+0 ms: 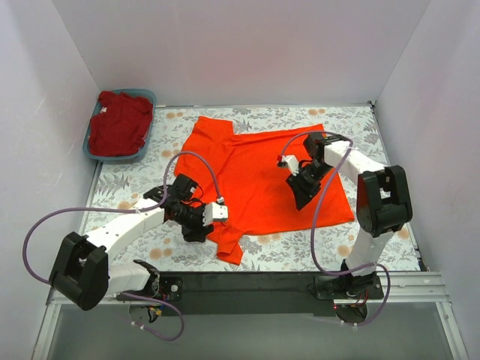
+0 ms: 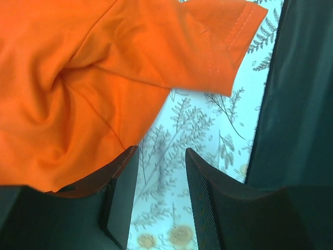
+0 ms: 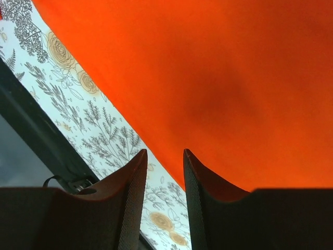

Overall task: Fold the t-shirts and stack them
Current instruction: Flatten the tshirt out

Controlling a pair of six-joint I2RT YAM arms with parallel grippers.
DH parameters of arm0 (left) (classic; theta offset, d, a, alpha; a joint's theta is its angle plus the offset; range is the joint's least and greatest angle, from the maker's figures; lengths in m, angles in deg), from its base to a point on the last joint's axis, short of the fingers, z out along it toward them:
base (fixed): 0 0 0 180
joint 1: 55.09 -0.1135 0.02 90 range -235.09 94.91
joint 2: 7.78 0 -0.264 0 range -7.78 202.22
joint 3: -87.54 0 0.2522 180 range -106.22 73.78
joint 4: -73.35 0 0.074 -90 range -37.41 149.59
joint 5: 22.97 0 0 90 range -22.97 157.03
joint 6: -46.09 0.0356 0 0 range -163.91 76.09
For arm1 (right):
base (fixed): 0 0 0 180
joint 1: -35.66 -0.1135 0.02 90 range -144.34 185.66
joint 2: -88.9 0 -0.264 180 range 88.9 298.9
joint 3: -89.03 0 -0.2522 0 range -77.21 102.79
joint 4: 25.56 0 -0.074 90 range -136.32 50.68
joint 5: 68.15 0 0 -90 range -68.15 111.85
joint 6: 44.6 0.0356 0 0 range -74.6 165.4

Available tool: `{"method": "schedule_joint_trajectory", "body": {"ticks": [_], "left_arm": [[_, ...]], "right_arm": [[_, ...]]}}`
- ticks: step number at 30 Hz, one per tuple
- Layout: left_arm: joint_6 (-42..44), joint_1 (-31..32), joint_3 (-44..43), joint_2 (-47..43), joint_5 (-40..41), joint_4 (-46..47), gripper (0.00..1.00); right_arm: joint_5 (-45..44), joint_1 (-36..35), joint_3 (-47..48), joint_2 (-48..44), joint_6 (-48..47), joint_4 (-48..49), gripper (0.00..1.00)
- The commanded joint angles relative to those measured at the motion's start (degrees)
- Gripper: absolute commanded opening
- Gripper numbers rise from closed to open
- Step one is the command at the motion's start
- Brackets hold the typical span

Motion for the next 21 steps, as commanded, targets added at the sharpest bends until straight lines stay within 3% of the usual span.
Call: {"method": "schedule_joint_trajectory", "body": {"ticks": [1, 5, 11, 14, 17, 21], "left_arm": [[5.36, 3.19, 2.3, 0.62, -0.14, 8.91, 0.4], [7.11, 6.01, 5.73, 1.24, 3.64, 15.26, 0.4], [14.33, 8.39, 10.13, 3.96, 9.79, 16.58, 0.35], [15.73, 8.39, 11.01, 4.31, 12.52, 16.06, 0.23], [18.09, 8.39, 10.93, 2.39, 14.01, 11.68, 0.04], [23.62, 8.04, 12.5, -5.16, 16.21, 3.68, 0.0]], "right_arm": [[1.28, -1.3, -0.98, 3.87, 2.4, 0.06, 0.4], [-4.96, -0.43, -2.74, 6.61, 4.15, 3.75, 0.38], [-8.84, 0.45, -3.71, 8.72, 4.51, 6.48, 0.38], [-10.5, 1.77, -3.36, 9.6, 4.51, 7.27, 0.37], [-11.82, 3.17, -3.09, 10.21, 4.16, 7.54, 0.37], [-13.75, 4.85, -2.65, 11.0, 3.37, 8.15, 0.37]]}}
